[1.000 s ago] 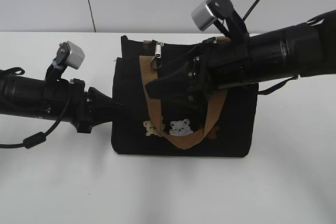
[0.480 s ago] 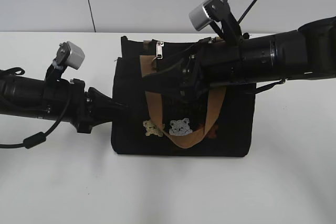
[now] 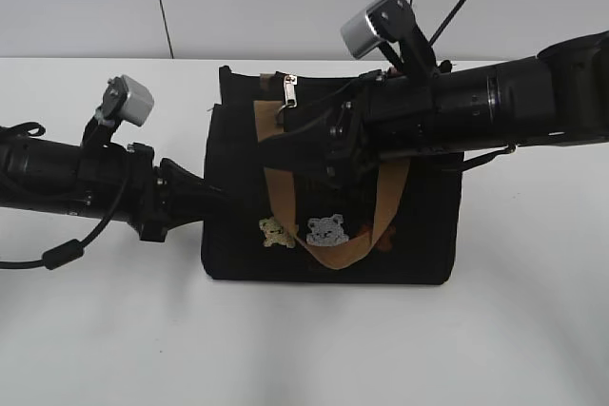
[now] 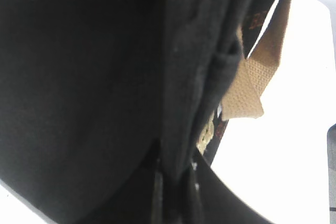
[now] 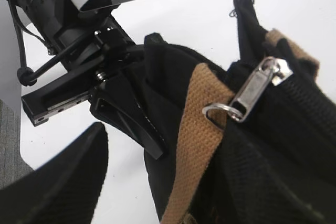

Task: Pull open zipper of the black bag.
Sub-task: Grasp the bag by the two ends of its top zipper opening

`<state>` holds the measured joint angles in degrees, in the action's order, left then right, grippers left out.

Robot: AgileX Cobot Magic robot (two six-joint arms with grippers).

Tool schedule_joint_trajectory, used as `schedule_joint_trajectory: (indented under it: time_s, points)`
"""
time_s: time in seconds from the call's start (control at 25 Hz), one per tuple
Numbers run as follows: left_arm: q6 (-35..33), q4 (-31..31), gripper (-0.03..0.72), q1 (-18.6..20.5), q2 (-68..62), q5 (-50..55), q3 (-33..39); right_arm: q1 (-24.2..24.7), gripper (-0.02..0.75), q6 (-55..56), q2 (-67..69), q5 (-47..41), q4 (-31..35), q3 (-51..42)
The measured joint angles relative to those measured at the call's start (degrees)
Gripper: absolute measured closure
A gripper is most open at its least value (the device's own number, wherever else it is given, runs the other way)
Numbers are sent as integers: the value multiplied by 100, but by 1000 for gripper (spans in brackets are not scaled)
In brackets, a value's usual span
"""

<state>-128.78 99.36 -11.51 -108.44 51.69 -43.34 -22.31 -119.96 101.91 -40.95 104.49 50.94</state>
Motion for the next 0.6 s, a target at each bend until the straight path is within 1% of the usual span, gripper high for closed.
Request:
schedule_joint_trajectory:
  time_s: [0.08,0.28,0.6]
  points:
    - [0,0,659,0,0,0,0,0,216,60,0,6,-104,7]
    - [0,-11,660,-5,0,-5,0,0,216,449,-83,29,-607,9]
    - [0,-11,660,-5,0,6,0,-7,216,533,-120,304,-704,9]
